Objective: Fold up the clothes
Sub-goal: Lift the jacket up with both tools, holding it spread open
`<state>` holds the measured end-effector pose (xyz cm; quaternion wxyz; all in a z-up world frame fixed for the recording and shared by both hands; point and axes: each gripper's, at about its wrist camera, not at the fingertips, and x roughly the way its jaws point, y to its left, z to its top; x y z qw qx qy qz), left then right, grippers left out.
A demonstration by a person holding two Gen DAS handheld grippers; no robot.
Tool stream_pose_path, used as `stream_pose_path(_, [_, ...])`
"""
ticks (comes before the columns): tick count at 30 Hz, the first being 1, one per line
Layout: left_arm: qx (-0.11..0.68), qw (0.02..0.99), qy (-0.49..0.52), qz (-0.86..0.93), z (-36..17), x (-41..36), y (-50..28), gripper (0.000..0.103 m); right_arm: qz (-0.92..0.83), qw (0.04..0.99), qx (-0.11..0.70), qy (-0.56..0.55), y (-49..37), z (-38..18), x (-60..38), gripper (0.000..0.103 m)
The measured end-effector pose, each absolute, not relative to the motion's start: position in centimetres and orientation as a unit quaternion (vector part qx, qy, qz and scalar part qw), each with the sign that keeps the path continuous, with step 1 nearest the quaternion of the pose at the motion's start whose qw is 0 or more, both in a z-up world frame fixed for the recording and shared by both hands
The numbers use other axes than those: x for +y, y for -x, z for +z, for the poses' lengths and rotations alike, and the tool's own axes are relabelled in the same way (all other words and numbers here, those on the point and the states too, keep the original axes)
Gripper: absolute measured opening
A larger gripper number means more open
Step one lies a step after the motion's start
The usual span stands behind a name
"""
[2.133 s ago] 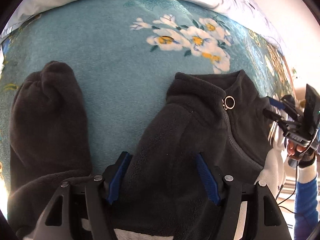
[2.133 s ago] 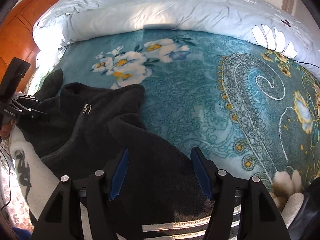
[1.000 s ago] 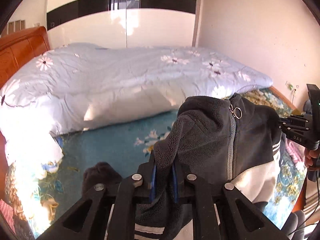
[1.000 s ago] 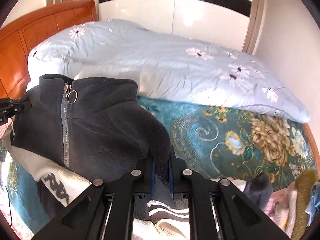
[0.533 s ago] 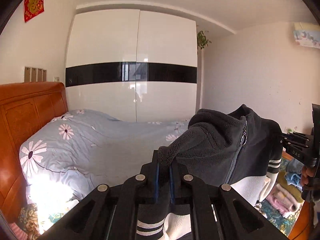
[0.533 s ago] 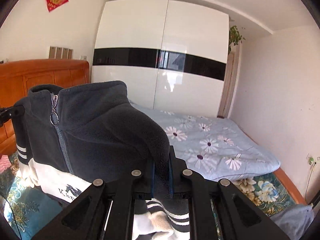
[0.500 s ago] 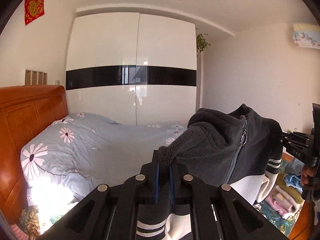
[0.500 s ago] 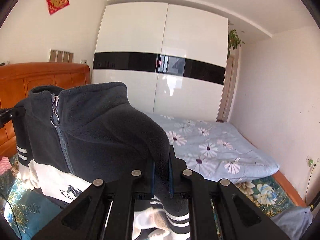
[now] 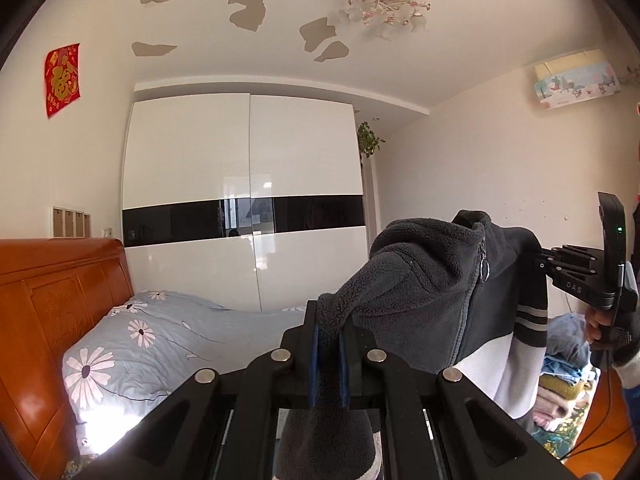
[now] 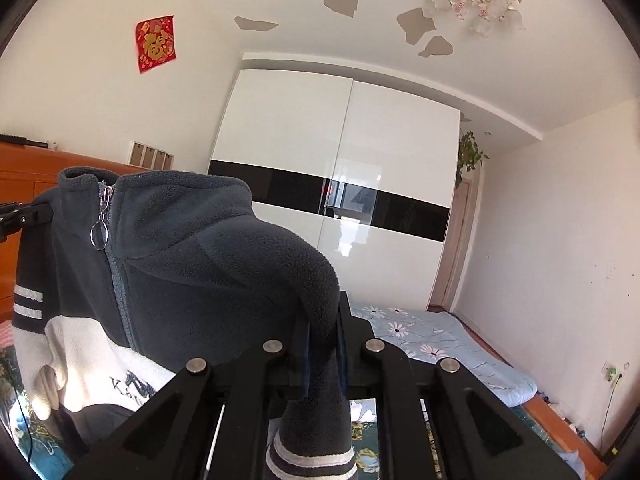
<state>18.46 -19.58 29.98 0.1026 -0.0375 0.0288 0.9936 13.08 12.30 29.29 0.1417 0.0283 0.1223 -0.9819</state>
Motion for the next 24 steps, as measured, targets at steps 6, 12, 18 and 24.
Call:
stream_pose_path(6, [-0.009, 0.116, 0.138, 0.984, 25.6, -20.2, -12.5, 0.009, -0.972, 0.145, 0.143, -0.113, -8.3, 25.5, 11.1, 0.011])
stream_pose_path(12, [-0.057, 0.093, 0.275, 0.955, 15.3, -20.1, -2.3, 0.009, -0.95, 0.139, 0.133, -0.244, 0.2, 16.5, 10.1, 0.011])
stream_pose_path(18, [-0.123, 0.068, 0.369, 0.919, 6.5, -20.4, 4.5, 0.008, -0.921, 0.132, 0.093, -0.355, 7.1, 6.9, 11.4, 0.011])
stream_pose_path(24, [-0.171, 0.04, 0.411, 0.895, 1.4, -21.5, 10.3, 0.008, -0.901, 0.127, 0.074, -0.409, 12.7, 2.1, 10.5, 0.011])
